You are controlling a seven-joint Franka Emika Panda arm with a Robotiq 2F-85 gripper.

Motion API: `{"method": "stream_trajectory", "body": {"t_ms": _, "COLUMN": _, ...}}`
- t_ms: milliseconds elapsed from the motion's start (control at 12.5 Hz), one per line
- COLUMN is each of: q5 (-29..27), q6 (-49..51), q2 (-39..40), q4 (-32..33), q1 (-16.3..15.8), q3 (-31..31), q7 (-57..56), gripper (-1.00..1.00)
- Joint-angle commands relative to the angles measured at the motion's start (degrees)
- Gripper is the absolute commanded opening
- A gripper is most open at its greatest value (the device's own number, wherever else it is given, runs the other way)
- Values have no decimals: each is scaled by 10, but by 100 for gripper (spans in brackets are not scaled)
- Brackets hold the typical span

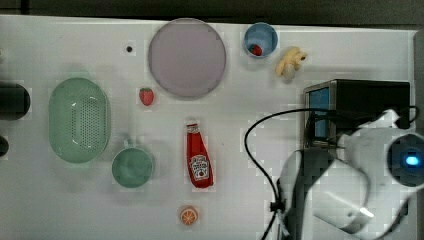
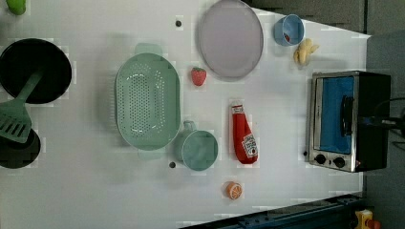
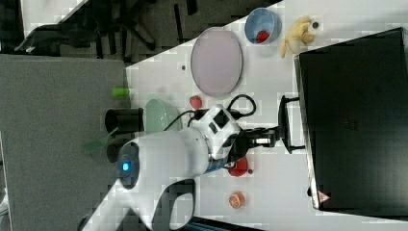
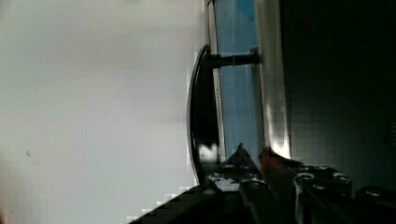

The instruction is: Flap open oven.

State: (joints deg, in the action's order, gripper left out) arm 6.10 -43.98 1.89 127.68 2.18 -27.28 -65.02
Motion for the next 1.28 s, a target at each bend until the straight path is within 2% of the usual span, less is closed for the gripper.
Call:
{"method": "stream_trajectory", "body": {"t_ms": 80, "q5": 1, "q6": -59, "q2": 14, "q4": 15, "q1": 0, "q3": 2, "q7": -29, "gripper": -65}}
{"method": "stream_trajectory", "body": {"t_ms": 640, "q5": 11, "q6": -71, "q2": 61, "q4": 19, "q1": -4, "q3": 9, "q7": -26, "gripper": -65}}
{"method": "stream_trajectory", "body": {"t_ms": 1040, "q5": 172, "q6": -63, "q2": 63, "q4": 27, "q1": -31, "q3": 45, "q7": 160, "gripper": -65}}
{"method": "stream_trajectory", "body": {"t_ms": 1280, "q5": 244, "q6": -43, "q2": 70, "q4": 37, "q1": -46, "q3": 80, "q7": 259, "gripper": -65}}
